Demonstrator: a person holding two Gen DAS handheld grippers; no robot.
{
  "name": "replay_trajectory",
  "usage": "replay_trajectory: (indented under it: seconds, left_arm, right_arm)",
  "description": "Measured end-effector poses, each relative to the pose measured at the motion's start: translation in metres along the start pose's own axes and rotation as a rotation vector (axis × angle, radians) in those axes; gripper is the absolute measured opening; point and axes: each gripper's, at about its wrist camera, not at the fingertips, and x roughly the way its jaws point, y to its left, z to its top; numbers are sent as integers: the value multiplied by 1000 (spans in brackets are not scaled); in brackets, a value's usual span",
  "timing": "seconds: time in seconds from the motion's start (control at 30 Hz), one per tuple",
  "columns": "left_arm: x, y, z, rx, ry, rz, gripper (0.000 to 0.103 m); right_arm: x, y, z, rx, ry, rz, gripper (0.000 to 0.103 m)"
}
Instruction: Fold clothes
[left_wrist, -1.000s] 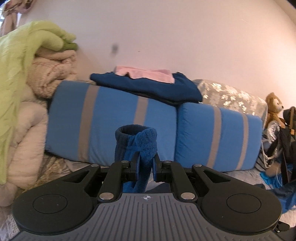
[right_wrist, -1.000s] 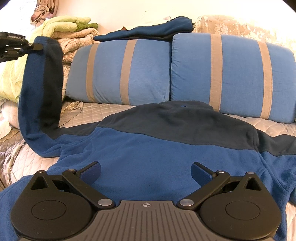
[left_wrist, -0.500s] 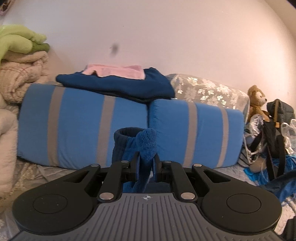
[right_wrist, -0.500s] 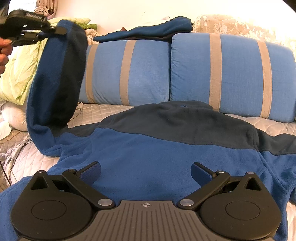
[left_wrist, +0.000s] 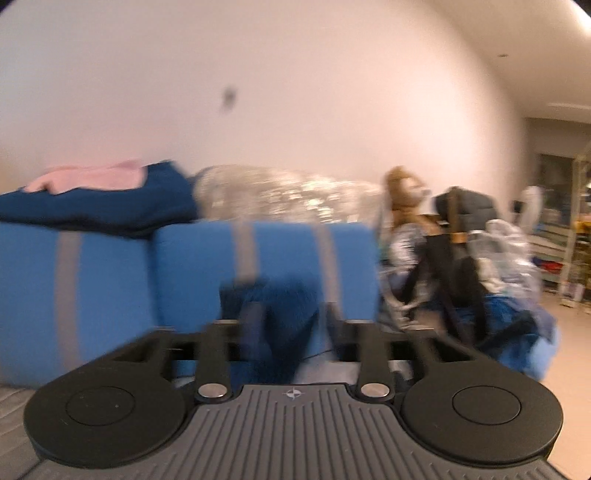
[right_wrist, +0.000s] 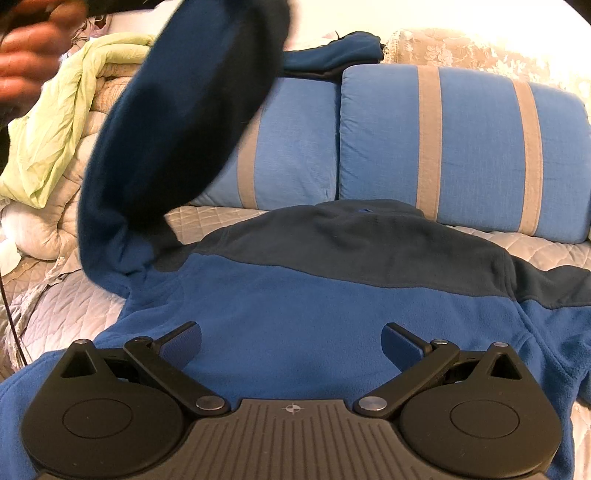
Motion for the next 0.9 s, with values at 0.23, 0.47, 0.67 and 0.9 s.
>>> replay_trajectory:
  seconds: [0.23, 0.47, 0.67, 0.9]
  left_arm:
    - [-5, -3, -18, 26, 34, -14, 81]
    - [-45, 36, -61, 58, 145, 114, 81]
    - [-83, 82, -105, -26, 248, 222, 81]
    - [-105, 115, -148, -119, 333, 303, 81]
  right_arm:
    - [-1, 0, 1, 9, -7, 1, 103]
    - [-3, -3, 0, 23, -24, 2, 103]
    - [-7, -6, 0, 40, -48, 1, 103]
    - [-6, -40, 8, 171, -28, 21, 88]
